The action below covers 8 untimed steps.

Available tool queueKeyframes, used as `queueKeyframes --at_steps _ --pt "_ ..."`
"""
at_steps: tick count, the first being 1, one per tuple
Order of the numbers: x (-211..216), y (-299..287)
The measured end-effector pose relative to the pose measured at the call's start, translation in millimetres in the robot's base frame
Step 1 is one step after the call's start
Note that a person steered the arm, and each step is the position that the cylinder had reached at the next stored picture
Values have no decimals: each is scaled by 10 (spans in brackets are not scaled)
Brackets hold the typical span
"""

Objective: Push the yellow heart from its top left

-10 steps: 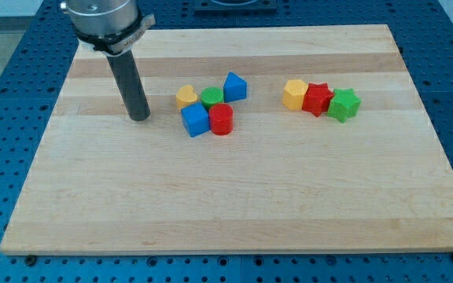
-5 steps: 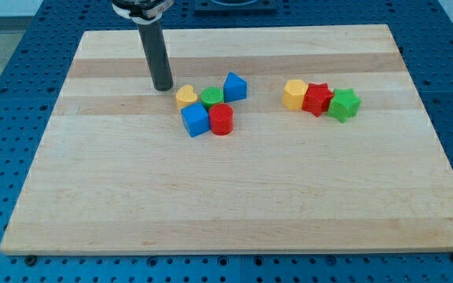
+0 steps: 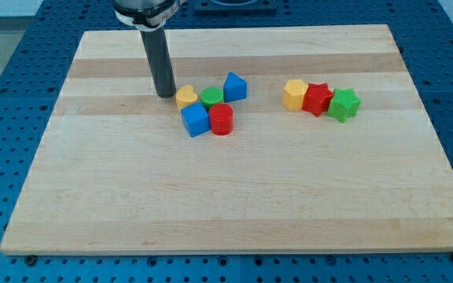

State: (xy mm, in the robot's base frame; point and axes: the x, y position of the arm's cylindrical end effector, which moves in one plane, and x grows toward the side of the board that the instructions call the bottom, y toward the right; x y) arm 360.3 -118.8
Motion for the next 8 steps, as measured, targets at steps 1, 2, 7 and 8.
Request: queueKeyframes --at_steps 1,2,7,8 --pt "14 23" --pt "29 122" --pt "-773 319" --pt "-951 814"
